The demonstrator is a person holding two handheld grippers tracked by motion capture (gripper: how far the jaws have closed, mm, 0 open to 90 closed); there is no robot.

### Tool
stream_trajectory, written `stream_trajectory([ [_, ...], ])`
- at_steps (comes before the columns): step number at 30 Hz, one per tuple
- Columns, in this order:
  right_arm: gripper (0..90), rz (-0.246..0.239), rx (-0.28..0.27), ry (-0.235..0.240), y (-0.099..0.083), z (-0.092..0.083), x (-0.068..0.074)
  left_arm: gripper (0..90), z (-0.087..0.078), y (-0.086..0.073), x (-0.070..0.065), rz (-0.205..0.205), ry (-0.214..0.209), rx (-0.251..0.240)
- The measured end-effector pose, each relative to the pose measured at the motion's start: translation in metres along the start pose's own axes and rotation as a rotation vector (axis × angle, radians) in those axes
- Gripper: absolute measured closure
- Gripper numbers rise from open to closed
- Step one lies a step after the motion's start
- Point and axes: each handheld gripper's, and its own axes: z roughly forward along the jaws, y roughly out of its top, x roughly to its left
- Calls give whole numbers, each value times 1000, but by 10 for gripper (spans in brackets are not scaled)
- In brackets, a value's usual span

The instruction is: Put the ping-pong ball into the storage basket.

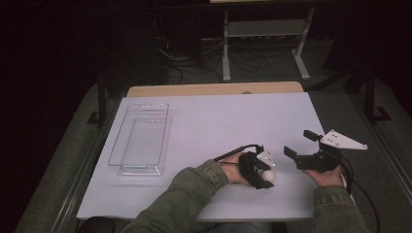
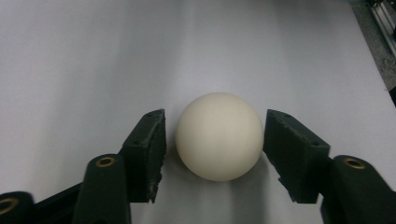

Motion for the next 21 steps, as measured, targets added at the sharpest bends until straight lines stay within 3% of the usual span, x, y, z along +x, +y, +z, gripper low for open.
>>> stream_trajectory([
  [9,0,1,0,0,0,0,0,500,1,0,-2,13,6,1],
  [21,0,2,-2,0,0,0,0,505,-3,2,-2,17,3,0],
])
